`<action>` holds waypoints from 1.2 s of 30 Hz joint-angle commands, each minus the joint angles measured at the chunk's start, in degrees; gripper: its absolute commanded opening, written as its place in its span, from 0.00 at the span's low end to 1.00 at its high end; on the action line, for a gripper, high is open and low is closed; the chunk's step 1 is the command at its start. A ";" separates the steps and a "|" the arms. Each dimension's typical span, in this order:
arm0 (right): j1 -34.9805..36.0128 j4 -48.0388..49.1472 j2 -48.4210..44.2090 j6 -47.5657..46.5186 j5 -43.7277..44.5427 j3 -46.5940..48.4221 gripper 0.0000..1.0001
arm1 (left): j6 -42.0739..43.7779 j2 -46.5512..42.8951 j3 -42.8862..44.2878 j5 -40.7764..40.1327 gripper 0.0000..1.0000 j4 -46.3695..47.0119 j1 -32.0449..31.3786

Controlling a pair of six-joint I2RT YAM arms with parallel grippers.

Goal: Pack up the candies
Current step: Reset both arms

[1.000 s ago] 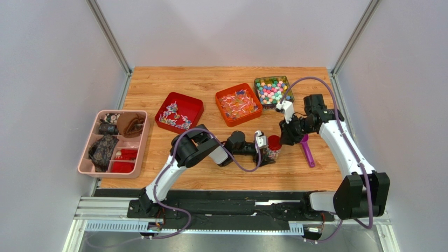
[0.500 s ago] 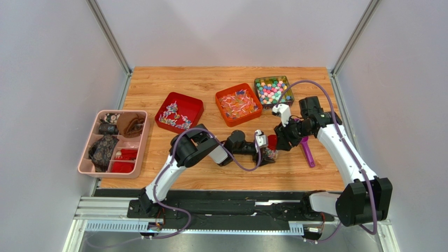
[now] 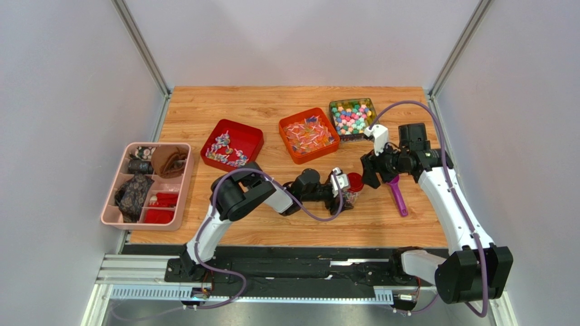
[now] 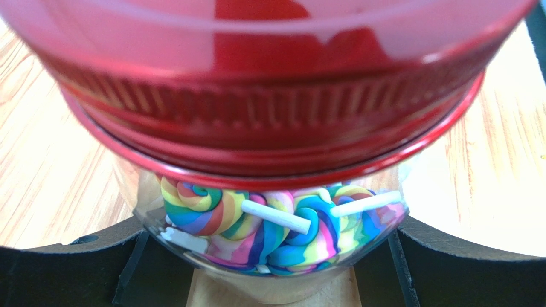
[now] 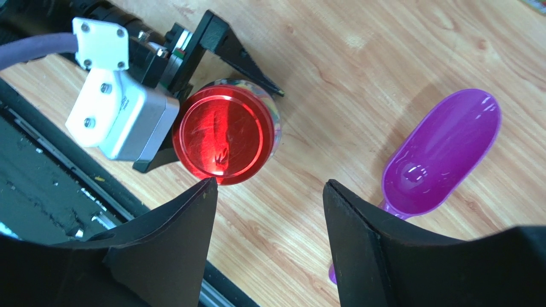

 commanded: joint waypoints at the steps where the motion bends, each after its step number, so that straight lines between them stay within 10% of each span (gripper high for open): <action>1: -0.02 3.51 -2.60 1.55 2.04 -0.79 0.66 | -0.70 -1.24 -4.02 -7.27 0.08 -8.50 -0.37; 9: -0.11 4.65 -4.27 1.55 2.66 -2.28 0.68 | -4.05 -2.39 -8.33 -14.91 0.16 -7.52 -0.37; 17: -0.02 5.44 -5.32 1.55 3.63 -3.07 0.69 | -5.81 -4.15 -8.25 -15.02 0.99 -10.94 0.24; 36: 0.42 5.35 -3.48 2.17 1.69 -2.90 0.71 | -0.89 -20.48 -20.81 0.62 0.99 -9.53 6.49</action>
